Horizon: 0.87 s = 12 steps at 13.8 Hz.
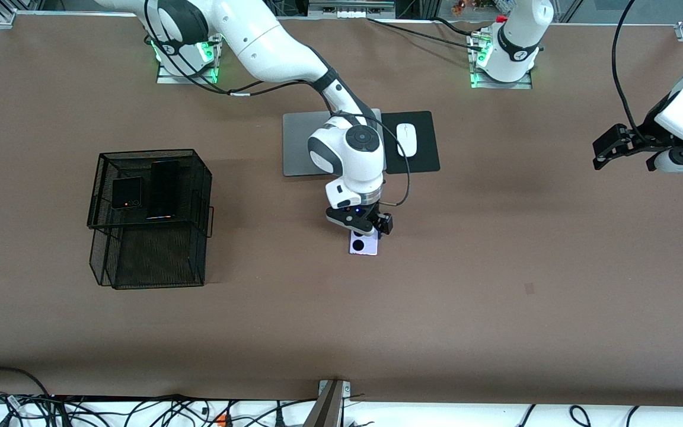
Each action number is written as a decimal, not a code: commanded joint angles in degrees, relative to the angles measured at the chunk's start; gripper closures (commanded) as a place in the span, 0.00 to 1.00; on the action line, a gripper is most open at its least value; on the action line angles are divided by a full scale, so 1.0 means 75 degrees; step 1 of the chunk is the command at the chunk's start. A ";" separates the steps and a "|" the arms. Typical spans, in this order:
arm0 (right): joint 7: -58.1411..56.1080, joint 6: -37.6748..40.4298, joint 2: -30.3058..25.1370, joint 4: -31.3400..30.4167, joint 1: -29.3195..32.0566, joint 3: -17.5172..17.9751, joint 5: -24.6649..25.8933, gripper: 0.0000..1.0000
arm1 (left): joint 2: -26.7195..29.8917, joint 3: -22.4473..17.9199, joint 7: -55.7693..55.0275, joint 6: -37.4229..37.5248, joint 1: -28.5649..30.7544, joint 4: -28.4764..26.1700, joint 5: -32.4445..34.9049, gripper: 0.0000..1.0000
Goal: Place phones with both arms
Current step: 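Lower the right gripper onto the white flip phone and grasp it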
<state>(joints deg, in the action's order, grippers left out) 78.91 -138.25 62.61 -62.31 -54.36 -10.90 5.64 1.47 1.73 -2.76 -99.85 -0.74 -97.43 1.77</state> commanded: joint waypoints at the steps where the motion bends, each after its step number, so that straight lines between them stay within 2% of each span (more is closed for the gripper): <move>1: 0.0073 -0.0094 0.0254 0.0304 -0.0088 -0.0164 0.0617 0.00 | -0.0126 0.0120 0.0052 0.0176 0.0099 0.0253 0.0127 0.00; 6: 0.0061 -0.0421 0.0405 0.0432 -0.0099 -0.0164 0.0842 0.00 | -0.0114 0.0120 0.0064 0.0176 0.0088 0.0253 0.0127 0.00; 8: -0.0021 -0.0539 0.0500 0.0503 -0.0099 -0.0164 0.1146 0.00 | -0.0126 0.0120 0.0064 0.0176 0.0088 0.0253 0.0138 0.00; 12: -0.0057 -0.0668 0.0559 0.0503 -0.0099 -0.0164 0.1182 0.00 | -0.0114 0.0132 0.0064 0.0235 0.0076 0.0253 0.0139 0.00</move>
<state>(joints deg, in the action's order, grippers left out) 78.57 -142.85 65.16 -61.03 -54.82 -11.54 13.63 1.44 1.97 -2.76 -99.59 -0.74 -97.41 1.77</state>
